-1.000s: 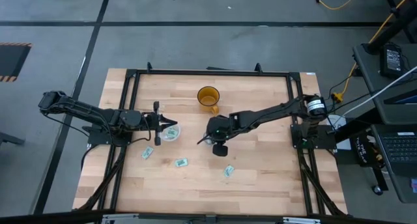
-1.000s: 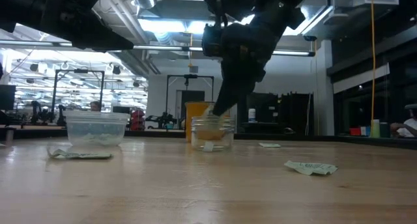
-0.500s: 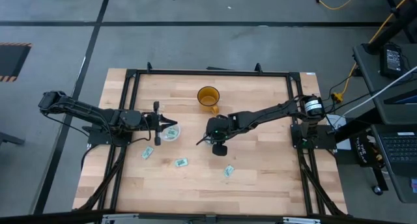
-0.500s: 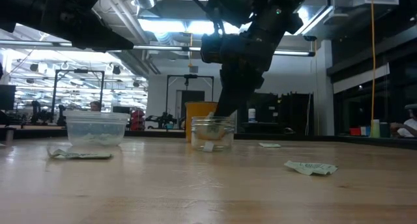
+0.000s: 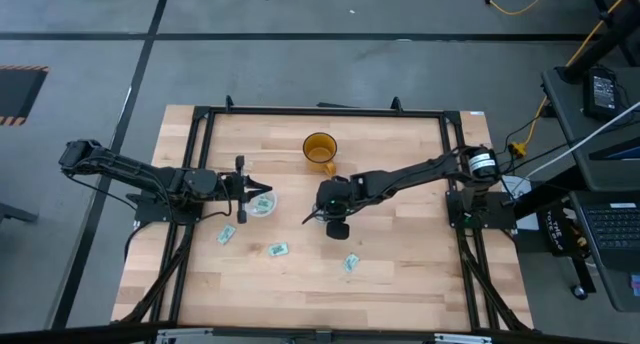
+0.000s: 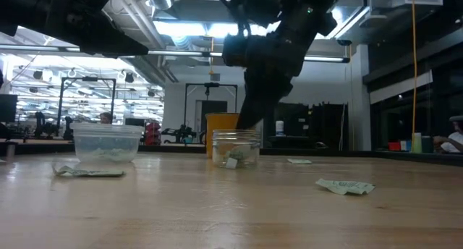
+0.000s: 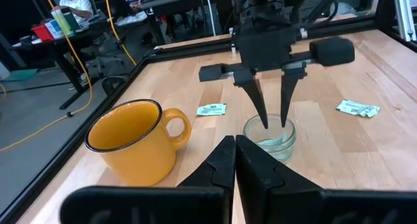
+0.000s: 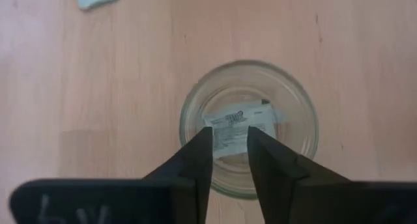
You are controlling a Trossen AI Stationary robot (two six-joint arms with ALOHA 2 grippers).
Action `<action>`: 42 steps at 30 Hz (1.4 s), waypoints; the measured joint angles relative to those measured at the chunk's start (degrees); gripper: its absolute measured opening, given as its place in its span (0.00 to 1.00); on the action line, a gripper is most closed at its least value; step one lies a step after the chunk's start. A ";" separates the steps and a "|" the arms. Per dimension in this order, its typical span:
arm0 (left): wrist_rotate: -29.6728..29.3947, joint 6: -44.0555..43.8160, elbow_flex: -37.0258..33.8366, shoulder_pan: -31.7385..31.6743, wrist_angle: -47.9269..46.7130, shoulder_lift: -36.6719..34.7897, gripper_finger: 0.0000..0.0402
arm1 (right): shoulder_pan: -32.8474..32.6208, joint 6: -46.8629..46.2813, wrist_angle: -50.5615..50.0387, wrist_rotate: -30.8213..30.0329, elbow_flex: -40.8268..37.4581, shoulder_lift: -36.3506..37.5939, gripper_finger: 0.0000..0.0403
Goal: Pick and place Stevia / Truvia into bins
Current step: Put the stevia packet into the glass tupperware
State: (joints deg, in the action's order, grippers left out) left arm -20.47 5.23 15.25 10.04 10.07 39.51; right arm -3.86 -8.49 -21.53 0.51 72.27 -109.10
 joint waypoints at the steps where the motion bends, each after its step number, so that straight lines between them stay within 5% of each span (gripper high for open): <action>1: 0.00 0.00 0.00 0.00 0.00 0.00 0.02 | 0.00 0.02 0.01 0.00 0.00 0.34 0.26; 6: 0.00 0.00 0.00 0.00 0.01 0.00 0.02 | 0.00 1.33 -0.85 -0.43 0.00 3.28 0.27; 11: 0.00 0.00 0.00 0.00 0.00 0.00 0.01 | -0.15 4.30 -3.88 -7.95 0.00 7.71 0.27; 18: 0.00 0.00 0.00 0.00 0.01 0.00 0.01 | -0.15 5.79 -7.24 -10.29 -1.10 13.11 0.16; 27: -0.02 0.02 0.00 -0.02 -0.52 0.00 0.00 | -0.11 2.69 0.02 -15.07 -13.88 21.81 0.01; 32: -0.02 0.02 0.00 0.00 -1.11 0.00 0.02 | -0.11 2.43 8.07 -15.13 -22.28 25.83 0.05; 42: -0.02 0.02 0.00 -0.02 -1.27 0.00 0.01 | 0.32 -7.84 8.43 -16.50 -29.24 27.43 0.07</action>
State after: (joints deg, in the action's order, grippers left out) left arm -20.49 5.26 15.25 10.02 8.80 39.51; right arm -3.54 -16.33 -13.10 -15.99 43.03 -81.67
